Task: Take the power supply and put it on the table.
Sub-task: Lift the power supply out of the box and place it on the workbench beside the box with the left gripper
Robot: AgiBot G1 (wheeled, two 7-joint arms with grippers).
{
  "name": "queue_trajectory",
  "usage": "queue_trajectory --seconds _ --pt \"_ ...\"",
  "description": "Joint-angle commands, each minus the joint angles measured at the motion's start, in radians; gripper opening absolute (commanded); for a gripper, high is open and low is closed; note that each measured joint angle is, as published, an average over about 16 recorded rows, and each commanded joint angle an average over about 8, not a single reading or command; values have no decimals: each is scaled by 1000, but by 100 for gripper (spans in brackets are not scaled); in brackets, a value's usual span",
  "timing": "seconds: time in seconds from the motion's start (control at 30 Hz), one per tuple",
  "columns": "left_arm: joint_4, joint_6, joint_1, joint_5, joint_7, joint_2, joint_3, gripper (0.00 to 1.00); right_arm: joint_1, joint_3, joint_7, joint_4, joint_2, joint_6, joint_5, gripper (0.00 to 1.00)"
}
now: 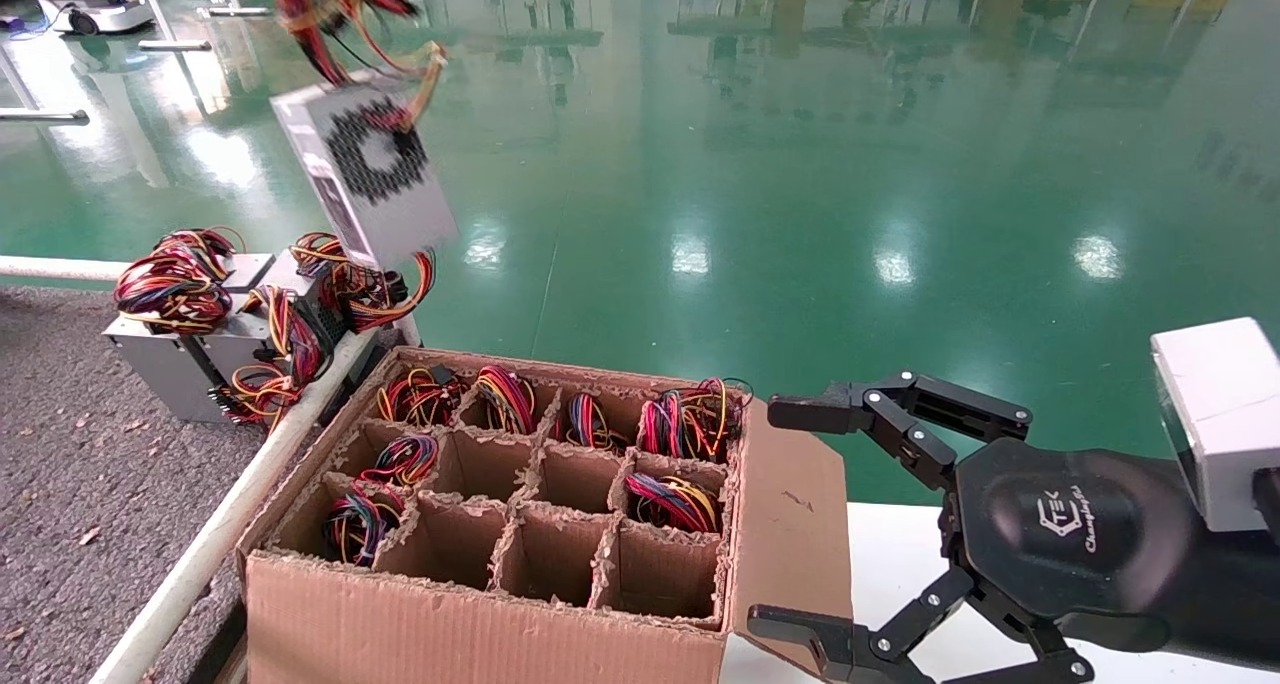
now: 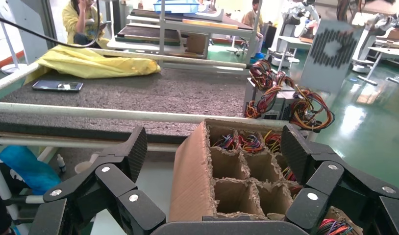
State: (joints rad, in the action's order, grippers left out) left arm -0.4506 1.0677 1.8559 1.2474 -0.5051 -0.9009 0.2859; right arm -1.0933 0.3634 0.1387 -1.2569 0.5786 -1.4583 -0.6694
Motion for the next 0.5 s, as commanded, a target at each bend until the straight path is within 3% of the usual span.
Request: queue_trajectory --seconds 0.03,0.27,0.5 --pt "77 -26 50 18 -41 -12 2 0 0 0 0 0 0 0 0 100" --pt "258 -220 157 68 -129 -39 10 0 0 0 0 0 0 0 0 100" --pt "353 -333 203 92 -199 -30 17 0 0 0 0 0 0 0 0 100"
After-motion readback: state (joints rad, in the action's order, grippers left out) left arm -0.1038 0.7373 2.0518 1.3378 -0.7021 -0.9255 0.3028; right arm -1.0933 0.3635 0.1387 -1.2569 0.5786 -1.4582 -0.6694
